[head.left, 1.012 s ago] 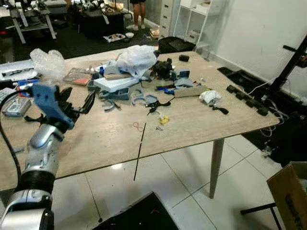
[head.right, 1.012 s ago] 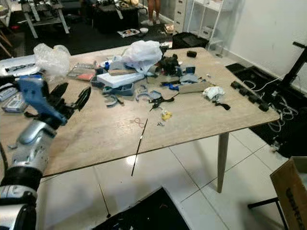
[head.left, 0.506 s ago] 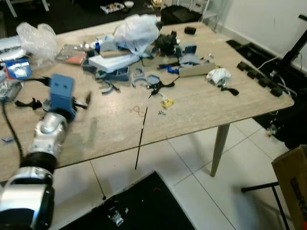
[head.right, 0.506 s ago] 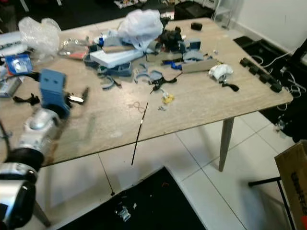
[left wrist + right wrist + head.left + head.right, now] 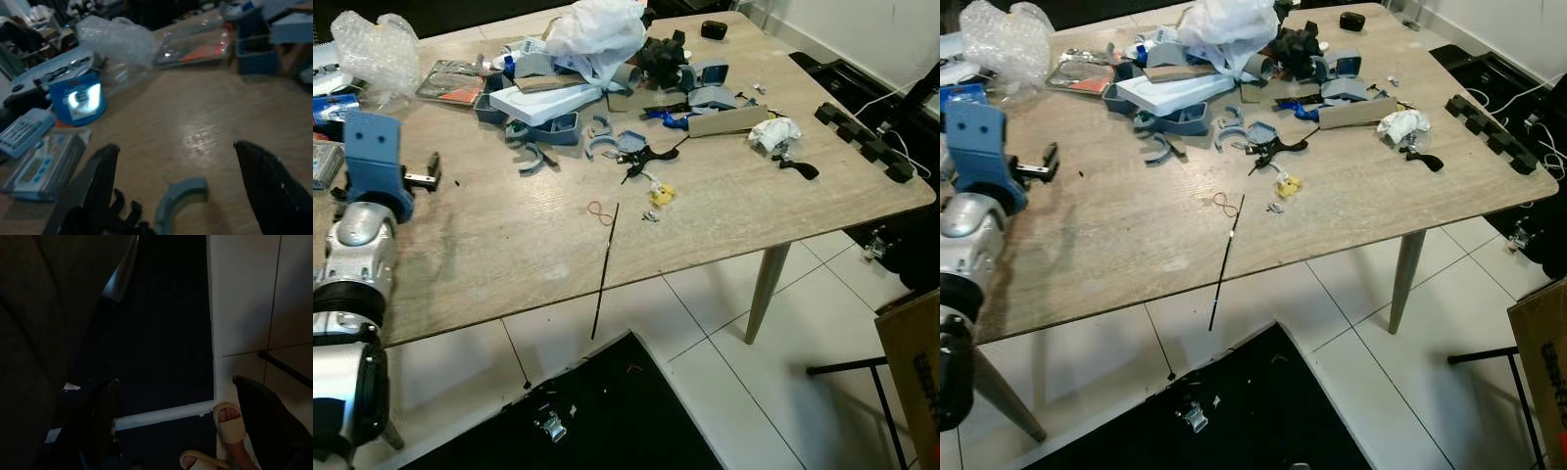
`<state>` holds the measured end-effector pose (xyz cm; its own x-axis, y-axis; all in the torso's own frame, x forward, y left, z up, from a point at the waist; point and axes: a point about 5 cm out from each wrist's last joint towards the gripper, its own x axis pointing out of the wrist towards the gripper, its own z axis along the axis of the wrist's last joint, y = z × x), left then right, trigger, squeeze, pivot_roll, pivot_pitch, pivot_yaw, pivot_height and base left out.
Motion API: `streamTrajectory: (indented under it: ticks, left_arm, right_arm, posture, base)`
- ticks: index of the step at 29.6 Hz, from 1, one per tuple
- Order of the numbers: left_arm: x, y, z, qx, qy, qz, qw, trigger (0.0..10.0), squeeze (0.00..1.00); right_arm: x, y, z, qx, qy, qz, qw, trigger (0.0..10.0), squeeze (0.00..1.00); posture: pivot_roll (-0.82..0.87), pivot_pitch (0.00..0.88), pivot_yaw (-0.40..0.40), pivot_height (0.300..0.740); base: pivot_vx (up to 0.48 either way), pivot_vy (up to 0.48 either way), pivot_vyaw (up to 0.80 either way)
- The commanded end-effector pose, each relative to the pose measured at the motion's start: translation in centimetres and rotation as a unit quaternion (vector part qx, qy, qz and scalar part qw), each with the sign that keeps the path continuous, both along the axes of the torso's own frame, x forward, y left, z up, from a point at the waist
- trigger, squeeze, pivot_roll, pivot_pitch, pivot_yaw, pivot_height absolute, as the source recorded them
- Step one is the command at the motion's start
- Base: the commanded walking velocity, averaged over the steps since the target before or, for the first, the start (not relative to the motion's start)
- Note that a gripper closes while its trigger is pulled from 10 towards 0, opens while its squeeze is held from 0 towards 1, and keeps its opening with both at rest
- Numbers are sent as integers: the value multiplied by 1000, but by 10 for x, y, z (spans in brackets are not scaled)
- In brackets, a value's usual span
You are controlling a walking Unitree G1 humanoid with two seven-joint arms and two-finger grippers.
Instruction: Picking trash to rubbish bin
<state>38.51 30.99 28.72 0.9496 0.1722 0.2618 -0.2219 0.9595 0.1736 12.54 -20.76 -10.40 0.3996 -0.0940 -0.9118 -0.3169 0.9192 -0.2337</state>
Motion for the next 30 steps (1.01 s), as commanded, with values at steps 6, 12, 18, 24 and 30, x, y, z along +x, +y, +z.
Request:
streamTrajectory:
  ticks: [6,12,18,24,30]
  left_arm:
    - [-11,28,-29,-110,64,26,991,10000,0]
    - [-10,21,-55,-211,89,-6,973,10000,0]
    - [-7,12,-66,-201,112,-20,973,10000,0]
    - [-5,3,-72,-151,141,-30,978,7059,0]
    - [-3,-5,-80,-120,171,-38,977,0,0]
  right_arm:
    - [-53,24,-17,33,89,28,995,10000,0]
    - [-54,23,-17,32,88,26,995,10000,0]
    - [-54,23,-17,31,86,25,995,10000,0]
    - [-54,23,-17,29,86,23,996,10000,0]
    - [-54,24,-17,28,84,22,996,10000,0]
  posture:
    - [-176,472,49,740]
    - [-183,472,49,740]
    - [-190,472,49,740]
    - [-197,471,52,740]
    - [-195,465,56,740]
  base:
    - [0,0,0]
    - [0,0,0]
    - [0,0,0]
    - [0,0,0]
    - [0,0,0]
